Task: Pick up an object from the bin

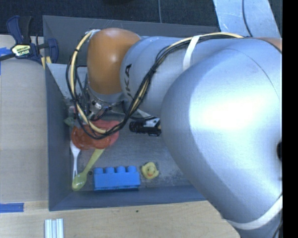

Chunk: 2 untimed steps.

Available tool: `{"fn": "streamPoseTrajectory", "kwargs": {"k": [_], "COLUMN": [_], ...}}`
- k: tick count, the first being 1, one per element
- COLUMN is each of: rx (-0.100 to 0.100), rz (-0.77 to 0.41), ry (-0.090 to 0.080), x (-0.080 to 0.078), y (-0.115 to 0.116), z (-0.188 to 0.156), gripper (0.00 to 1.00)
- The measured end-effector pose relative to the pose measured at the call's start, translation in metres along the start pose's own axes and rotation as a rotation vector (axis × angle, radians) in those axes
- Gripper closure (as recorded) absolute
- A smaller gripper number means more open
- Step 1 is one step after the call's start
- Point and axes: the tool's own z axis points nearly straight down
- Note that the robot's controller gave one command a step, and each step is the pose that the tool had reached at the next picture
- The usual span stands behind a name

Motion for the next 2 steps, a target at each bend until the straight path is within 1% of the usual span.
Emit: {"fn": "streamPoseTrajectory", "kwargs": {"k": [1, 2], "rx": [-0.009, -0.004], "rz": [0.000, -0.001], "ry": [-0.004, -0.002], "x": [-0.001, 0.000], "y": [0.002, 0.001], "z": [-0.036, -0.083], "gripper": [1.00, 1.00]}}
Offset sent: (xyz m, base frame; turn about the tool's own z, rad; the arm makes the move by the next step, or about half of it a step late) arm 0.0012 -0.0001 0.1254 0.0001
